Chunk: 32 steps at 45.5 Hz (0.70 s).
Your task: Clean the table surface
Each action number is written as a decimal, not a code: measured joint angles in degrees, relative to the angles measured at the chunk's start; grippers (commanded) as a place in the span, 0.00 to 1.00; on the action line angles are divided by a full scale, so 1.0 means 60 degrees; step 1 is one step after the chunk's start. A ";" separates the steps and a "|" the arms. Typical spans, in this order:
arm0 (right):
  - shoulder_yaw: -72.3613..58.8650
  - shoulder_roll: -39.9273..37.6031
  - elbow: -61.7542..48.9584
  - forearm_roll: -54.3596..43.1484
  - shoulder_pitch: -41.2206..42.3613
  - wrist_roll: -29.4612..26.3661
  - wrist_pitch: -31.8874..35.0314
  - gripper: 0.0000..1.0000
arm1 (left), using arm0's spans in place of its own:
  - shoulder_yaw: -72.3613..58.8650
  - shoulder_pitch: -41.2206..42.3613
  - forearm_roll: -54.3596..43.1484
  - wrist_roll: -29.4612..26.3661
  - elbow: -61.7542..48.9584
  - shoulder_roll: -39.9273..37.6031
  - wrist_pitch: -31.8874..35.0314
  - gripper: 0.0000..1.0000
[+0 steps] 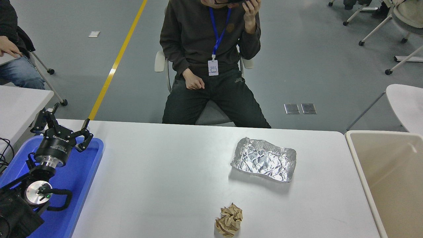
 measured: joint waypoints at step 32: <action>0.7181 -0.0229 0.1953 0.1383 0.0382 0.0020 0.0150 0.99 | -0.0005 0.0000 0.0000 -0.0001 0.0000 0.0001 -0.0005 1.00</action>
